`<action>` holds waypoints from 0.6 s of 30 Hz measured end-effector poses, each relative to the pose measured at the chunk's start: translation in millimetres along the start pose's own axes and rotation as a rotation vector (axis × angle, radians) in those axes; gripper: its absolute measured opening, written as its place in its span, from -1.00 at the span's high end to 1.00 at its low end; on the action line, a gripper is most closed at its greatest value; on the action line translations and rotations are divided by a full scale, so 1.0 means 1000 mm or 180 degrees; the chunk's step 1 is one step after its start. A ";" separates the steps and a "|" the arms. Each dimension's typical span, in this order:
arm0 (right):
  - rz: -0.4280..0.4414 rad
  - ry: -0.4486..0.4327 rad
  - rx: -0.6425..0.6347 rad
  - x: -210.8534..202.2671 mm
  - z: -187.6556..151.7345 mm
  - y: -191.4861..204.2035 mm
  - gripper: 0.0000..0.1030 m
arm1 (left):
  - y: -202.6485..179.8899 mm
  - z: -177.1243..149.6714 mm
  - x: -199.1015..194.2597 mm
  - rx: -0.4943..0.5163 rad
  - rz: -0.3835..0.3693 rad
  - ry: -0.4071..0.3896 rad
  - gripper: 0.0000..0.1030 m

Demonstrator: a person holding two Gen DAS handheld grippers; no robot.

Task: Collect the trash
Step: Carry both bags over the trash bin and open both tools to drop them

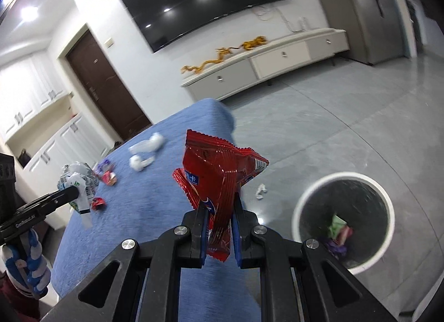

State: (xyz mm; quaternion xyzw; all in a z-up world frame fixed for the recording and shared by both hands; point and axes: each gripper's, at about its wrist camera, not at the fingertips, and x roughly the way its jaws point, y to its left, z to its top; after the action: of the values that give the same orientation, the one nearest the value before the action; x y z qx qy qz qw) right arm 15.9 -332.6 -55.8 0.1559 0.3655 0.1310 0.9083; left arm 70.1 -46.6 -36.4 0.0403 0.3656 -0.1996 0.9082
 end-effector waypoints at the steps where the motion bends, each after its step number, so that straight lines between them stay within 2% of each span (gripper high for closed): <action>1: -0.0029 -0.0017 0.0066 -0.003 -0.002 -0.010 0.73 | -0.010 0.004 0.007 0.0071 -0.0034 0.0027 0.66; 9: -0.0231 -0.0076 0.0494 -0.021 -0.010 -0.081 0.73 | -0.085 0.027 0.057 0.0533 -0.0279 0.0183 0.66; 18: -0.0411 -0.0013 0.0804 -0.017 -0.018 -0.131 0.73 | -0.156 0.040 0.125 0.0875 -0.0516 0.0418 0.66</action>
State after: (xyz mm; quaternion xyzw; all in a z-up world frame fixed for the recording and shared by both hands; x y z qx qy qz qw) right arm 7.7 -455.6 -107.5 0.2454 0.3865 0.0248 0.8887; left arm 116.4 -240.3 -81.1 0.1475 0.3955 -0.3172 0.8493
